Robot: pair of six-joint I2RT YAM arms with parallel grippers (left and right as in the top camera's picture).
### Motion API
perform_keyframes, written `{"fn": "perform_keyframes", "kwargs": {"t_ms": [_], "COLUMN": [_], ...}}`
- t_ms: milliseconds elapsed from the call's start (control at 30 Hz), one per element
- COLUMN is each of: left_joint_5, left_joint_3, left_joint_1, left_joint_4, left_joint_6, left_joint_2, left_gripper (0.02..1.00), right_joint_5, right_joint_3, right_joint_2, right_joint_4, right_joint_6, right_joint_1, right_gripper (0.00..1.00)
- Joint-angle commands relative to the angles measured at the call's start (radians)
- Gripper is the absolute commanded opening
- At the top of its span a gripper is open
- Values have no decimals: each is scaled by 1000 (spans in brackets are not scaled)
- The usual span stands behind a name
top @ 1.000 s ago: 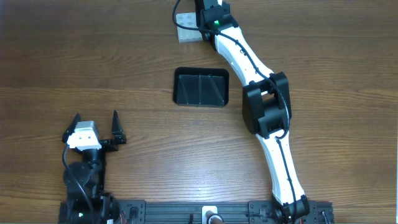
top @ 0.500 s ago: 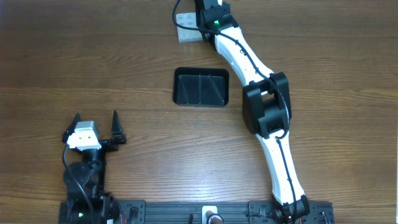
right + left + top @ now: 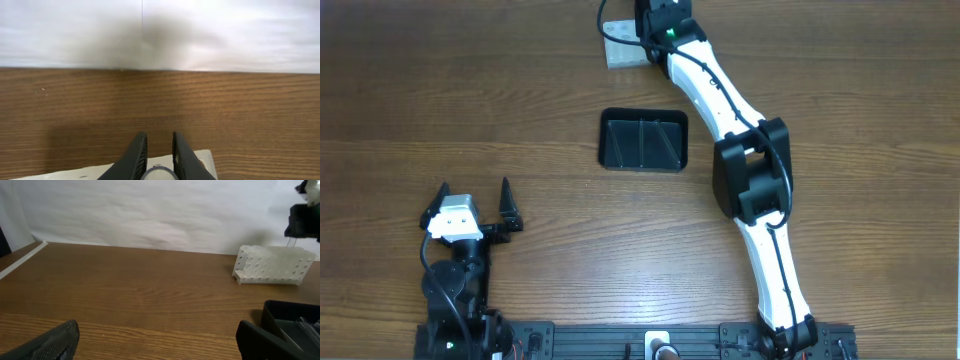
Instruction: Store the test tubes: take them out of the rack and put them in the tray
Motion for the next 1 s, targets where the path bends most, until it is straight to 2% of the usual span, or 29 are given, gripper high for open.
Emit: {"fn": "perform_keyframes", "kwargs": {"t_ms": [33, 433, 533, 1000], "left_joint_5": [6, 6, 6, 6], "left_joint_3": [-4, -4, -4, -4], "left_joint_1": [4, 4, 4, 4], "left_joint_4": [-1, -1, -1, -1], "left_joint_6": [15, 15, 15, 14], "left_joint_2": [-8, -8, -8, -8], "left_gripper": [998, 996, 998, 998], "right_joint_5": [17, 16, 9, -155], "right_joint_3": [13, 13, 13, 12], "right_joint_2": [-91, -199, -225, -254], "right_joint_4": [-4, -62, -116, -729], "right_joint_6": [-9, -8, 21, 251], "right_joint_1": [10, 27, 34, 84], "right_gripper": [148, 148, 150, 93]}}
